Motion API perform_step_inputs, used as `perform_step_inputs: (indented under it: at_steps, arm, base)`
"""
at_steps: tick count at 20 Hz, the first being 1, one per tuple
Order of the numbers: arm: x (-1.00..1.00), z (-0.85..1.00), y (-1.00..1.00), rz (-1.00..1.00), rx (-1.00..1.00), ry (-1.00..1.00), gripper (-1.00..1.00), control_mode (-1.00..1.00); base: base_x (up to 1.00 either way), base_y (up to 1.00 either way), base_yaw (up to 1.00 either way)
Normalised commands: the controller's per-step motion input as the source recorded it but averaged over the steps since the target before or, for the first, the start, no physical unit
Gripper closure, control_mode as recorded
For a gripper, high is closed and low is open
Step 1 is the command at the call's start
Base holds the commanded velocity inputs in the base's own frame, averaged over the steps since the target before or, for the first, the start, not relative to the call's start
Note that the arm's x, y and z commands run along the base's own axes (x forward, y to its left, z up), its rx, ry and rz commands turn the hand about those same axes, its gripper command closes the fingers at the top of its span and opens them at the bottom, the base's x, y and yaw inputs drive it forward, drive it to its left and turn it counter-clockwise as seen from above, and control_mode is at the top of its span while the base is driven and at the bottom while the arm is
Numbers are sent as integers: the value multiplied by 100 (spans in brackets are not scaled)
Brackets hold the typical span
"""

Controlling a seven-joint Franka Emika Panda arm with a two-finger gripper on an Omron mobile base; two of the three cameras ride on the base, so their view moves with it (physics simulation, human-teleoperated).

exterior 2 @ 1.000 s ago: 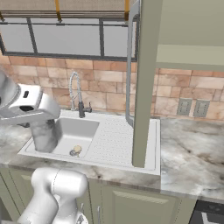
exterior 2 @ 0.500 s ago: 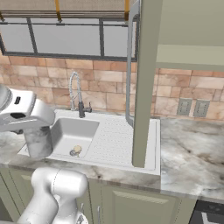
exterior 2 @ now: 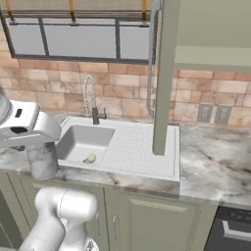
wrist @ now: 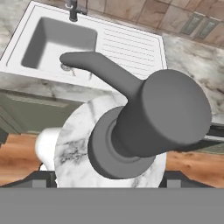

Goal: Pick up the dish brush and soap dispenser from the sink, and place them back in the cabinet, and close the cabinet doors.

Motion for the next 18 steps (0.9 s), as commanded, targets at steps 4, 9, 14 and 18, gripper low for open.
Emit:
perform_step_inputs:
  at_steps: [4, 9, 14, 18]
  arm:
    - [0, 0, 0, 0, 0, 0, 100, 100]
    - [0, 0, 0, 0, 0, 0, 100, 100]
    - [0, 0, 0, 0, 0, 0, 100, 100]
    - [0, 0, 0, 0, 0, 0, 100, 100]
  base:
    - [-56, -7, 0]
    - [-63, -13, 0]
    - [-62, -20, 0]
    - [-58, -25, 0]
